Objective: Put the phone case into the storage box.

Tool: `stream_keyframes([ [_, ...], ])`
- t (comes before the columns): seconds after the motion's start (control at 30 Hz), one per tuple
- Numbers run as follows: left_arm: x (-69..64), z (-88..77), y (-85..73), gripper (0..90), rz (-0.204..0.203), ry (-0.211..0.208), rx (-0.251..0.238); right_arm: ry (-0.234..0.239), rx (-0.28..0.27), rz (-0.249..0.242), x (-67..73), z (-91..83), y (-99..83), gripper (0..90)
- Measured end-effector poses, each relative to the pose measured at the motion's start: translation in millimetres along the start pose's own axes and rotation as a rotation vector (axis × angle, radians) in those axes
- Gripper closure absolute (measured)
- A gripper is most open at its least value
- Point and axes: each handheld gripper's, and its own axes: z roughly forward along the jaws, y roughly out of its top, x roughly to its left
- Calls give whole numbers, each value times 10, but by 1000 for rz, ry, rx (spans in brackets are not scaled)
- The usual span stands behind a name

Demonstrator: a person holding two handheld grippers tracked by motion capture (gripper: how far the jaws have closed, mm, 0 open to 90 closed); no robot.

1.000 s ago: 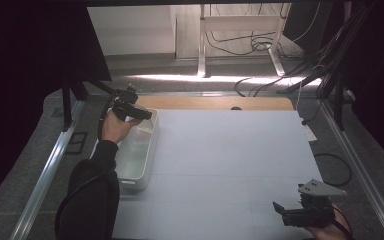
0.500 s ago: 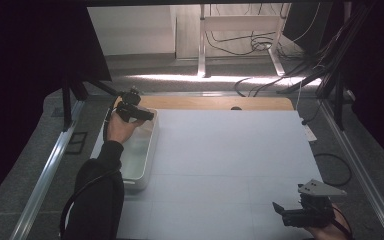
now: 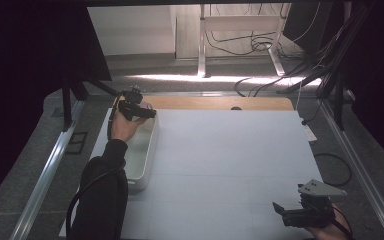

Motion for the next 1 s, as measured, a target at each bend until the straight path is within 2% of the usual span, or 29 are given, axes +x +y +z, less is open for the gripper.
stream_keyframes([
  [0.13, -7, 26, 1, 32, -7, 10, -9, 1, -3, 1, -2, 0, -2, 0],
  [0.33, 25, 11, -5, 6, -16, 22, -20, 2, -5, 0, -4, -1, -4, 0],
  [0.37, 31, -2, -6, 5, -25, 17, -26, 2, -5, 1, -3, -1, -3, 0],
  [0.53, 52, -68, -10, 3, -23, 1, -48, 2, -4, 1, -3, -1, -3, 0],
  [1.0, 84, -202, -53, 3, 5, -49, -97, 2, -5, 6, -7, -1, -3, 0],
])
